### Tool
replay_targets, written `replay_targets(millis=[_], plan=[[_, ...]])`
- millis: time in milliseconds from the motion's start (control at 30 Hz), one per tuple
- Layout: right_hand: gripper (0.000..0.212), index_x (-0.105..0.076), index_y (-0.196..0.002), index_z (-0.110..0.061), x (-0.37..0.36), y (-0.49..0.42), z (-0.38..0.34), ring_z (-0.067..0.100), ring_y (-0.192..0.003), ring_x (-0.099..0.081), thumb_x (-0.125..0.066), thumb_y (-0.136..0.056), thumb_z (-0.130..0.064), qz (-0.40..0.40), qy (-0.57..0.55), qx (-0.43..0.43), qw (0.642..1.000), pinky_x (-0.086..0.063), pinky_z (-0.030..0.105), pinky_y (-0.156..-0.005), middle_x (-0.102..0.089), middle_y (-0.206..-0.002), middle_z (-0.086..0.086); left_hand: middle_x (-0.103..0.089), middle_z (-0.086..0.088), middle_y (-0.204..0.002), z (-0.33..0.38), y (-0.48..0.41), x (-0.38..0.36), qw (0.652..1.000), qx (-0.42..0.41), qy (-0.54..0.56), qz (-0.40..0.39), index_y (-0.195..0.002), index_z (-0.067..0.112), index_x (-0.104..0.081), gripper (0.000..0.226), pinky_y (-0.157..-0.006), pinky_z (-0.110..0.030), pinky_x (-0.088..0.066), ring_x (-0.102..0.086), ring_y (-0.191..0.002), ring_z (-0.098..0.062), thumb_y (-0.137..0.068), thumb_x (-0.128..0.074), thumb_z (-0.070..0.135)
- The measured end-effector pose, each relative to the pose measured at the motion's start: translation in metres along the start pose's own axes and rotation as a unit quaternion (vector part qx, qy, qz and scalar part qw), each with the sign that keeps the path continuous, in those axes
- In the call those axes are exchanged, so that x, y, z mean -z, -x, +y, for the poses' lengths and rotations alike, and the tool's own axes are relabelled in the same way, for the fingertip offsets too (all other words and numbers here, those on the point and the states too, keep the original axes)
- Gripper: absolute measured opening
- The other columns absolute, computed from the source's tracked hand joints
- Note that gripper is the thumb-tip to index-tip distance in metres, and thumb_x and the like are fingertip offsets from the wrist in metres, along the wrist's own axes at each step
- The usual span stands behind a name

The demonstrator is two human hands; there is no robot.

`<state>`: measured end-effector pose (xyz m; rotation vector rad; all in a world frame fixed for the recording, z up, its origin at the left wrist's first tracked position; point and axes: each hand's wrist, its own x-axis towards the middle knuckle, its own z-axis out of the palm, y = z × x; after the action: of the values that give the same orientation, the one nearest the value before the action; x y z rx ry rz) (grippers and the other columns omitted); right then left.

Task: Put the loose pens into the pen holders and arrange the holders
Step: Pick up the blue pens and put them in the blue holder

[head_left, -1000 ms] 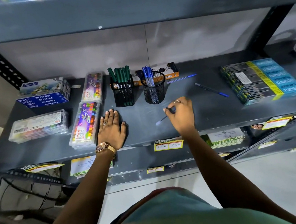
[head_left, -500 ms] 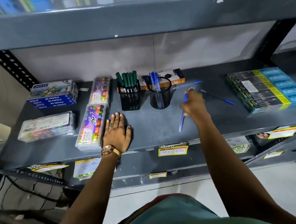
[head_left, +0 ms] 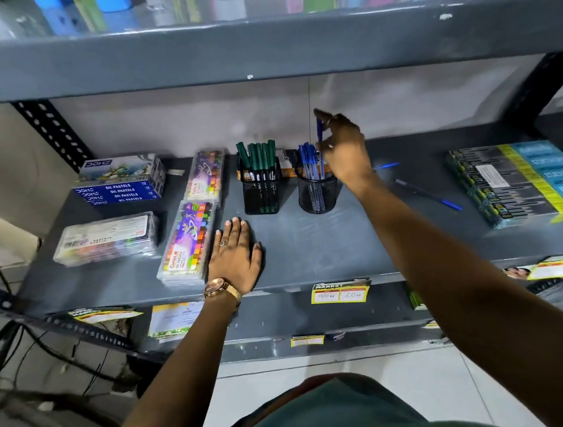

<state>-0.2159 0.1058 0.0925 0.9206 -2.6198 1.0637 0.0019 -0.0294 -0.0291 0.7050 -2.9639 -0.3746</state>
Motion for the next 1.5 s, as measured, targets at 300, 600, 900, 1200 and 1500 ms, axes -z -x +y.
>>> replay_targets(millis=[300,600,900,1200,1500], plan=[[0.054,-0.041,-0.144,-0.018,-0.01,0.02,0.016,0.04,-0.121,-0.045,-0.055,-0.095,-0.037,-0.073,0.22,0.01,0.973,-0.049,0.048,-0.096,-0.048,-0.132,0.021,-0.011,-0.008,-0.159,-0.001,0.0,0.0,1.0,0.0,-0.002,0.0,-0.148,0.01,-0.014,0.07,-0.12,-0.034,0.005,-0.003,-0.148,-0.02,-0.088,-0.015,0.044],[0.049,-0.049,-0.131,0.0,0.002,0.032,0.074,0.041,-0.128,-0.039,-0.045,-0.097,-0.035,0.051,0.17,-0.258,0.95,-0.04,0.046,-0.105,-0.042,-0.139,0.025,-0.012,-0.008,-0.159,0.0,0.001,0.0,1.0,-0.001,0.004,0.006,-0.148,0.01,-0.015,0.07,-0.12,-0.034,0.004,-0.003,-0.148,-0.02,-0.088,-0.015,0.045],[0.074,-0.051,-0.132,0.002,0.012,0.081,0.131,0.044,-0.135,-0.032,-0.041,-0.093,-0.06,-0.017,0.237,-0.33,0.913,-0.028,0.051,-0.113,-0.039,-0.143,0.03,-0.013,-0.009,-0.159,0.001,0.001,0.0,1.0,0.001,0.0,0.005,-0.148,0.01,-0.016,0.071,-0.12,-0.034,0.004,-0.004,-0.148,-0.02,-0.087,-0.015,0.045],[0.015,-0.076,-0.08,-0.01,-0.02,0.129,0.087,0.035,-0.099,-0.064,-0.069,-0.087,-0.022,0.026,0.019,-0.175,0.984,-0.053,0.032,-0.082,-0.074,-0.094,0.017,-0.015,-0.01,-0.158,0.001,0.002,0.001,1.0,-0.002,0.01,0.012,-0.148,0.009,-0.019,0.07,-0.121,-0.037,0.001,-0.006,-0.148,-0.021,-0.087,-0.017,0.044],[0.021,-0.075,-0.089,-0.011,-0.013,0.137,0.083,0.014,-0.083,-0.069,-0.077,-0.074,0.003,-0.012,-0.133,-0.168,0.977,-0.053,0.018,-0.084,-0.076,-0.092,0.006,-0.016,-0.01,-0.158,0.001,0.001,0.0,1.0,-0.004,0.008,0.015,-0.148,0.009,-0.019,0.07,-0.12,-0.035,0.003,-0.006,-0.148,-0.021,-0.088,-0.017,0.044]])
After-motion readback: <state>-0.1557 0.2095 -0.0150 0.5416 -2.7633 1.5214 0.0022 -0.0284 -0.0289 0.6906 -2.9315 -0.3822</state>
